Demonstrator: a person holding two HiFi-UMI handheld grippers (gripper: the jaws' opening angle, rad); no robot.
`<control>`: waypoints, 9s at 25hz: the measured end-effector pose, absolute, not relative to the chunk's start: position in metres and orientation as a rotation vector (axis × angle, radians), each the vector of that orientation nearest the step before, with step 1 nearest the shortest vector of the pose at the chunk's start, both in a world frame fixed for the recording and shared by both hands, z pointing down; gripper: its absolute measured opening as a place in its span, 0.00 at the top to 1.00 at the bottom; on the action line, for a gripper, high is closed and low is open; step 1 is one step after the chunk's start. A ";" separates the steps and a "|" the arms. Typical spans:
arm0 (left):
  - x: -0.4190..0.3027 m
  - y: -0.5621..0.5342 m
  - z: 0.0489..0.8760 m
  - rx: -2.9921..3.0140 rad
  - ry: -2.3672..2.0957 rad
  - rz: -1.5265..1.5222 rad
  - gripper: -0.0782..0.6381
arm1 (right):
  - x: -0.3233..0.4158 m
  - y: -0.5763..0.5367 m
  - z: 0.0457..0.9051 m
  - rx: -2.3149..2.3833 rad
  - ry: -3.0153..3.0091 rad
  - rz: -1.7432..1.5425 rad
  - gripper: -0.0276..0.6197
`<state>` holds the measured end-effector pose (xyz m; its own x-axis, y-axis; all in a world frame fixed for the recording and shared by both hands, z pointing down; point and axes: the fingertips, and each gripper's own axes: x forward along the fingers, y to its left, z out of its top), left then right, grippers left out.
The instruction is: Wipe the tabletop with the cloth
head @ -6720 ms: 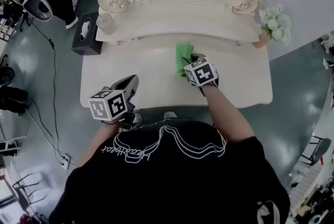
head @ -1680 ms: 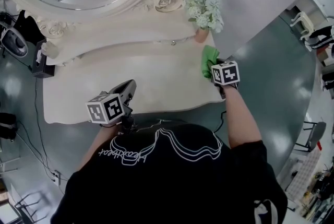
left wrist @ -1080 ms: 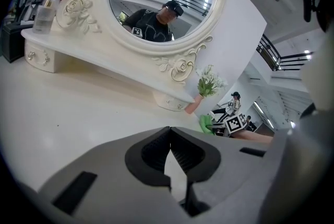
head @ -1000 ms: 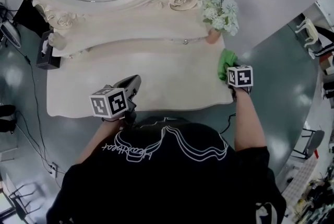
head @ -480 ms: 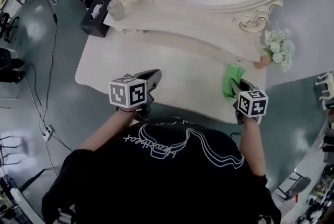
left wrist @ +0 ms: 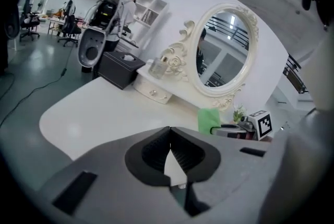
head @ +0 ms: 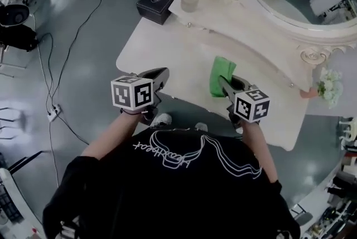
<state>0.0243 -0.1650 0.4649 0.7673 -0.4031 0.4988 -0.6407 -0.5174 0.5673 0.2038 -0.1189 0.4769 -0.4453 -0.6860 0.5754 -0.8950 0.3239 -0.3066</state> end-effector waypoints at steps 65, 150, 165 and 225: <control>-0.202 -0.198 0.505 2.030 -0.945 0.300 0.89 | -0.075 -0.253 0.566 1.130 -2.144 0.717 0.87; 0.057 -0.123 0.508 2.163 -0.564 0.534 0.89 | 0.201 -0.061 0.566 1.450 -1.986 0.945 0.87; 0.116 -0.097 0.499 2.178 -0.509 0.560 0.89 | 0.259 -0.024 0.564 1.511 -1.961 0.977 0.87; 0.344 0.031 0.512 2.237 -0.261 0.634 0.89 | 0.496 0.151 0.565 1.800 -1.777 1.038 0.86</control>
